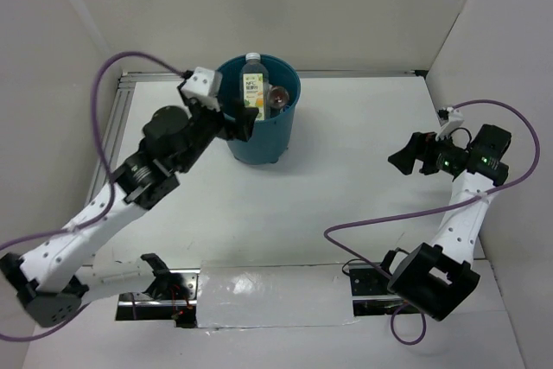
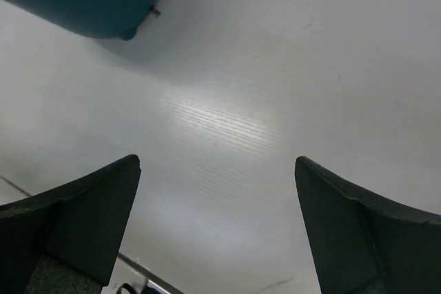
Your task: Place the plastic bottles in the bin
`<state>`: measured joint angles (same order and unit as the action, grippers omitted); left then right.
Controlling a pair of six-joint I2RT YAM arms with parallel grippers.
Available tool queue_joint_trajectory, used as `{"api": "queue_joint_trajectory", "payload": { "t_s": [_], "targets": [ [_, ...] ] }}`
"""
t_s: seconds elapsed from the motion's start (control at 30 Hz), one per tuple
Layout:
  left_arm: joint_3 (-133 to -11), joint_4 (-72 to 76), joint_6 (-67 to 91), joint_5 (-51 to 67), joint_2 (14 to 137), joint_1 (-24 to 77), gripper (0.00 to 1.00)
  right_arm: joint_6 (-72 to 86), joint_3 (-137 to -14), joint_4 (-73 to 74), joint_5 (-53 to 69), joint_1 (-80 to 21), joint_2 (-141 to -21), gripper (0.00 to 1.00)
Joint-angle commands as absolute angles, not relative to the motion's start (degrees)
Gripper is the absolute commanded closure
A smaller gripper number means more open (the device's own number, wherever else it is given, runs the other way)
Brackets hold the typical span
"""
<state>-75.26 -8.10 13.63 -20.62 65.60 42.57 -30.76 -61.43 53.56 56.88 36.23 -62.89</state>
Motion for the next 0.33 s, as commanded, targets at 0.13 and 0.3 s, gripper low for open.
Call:
{"api": "queue_joint_trajectory", "payload": {
  "t_s": [0.13,0.3],
  "targets": [
    [-58.46,-10.10,18.71,-11.69,48.53,42.89,0.01,-19.96,-61.70,41.48,41.84,35.86,-57.66,0.00],
    [-51.52,-13.35,22.05,-13.45,40.45,42.89,0.01,-16.96,-61.17,38.67,40.25,35.86,-56.34,0.00]
  ]
}}
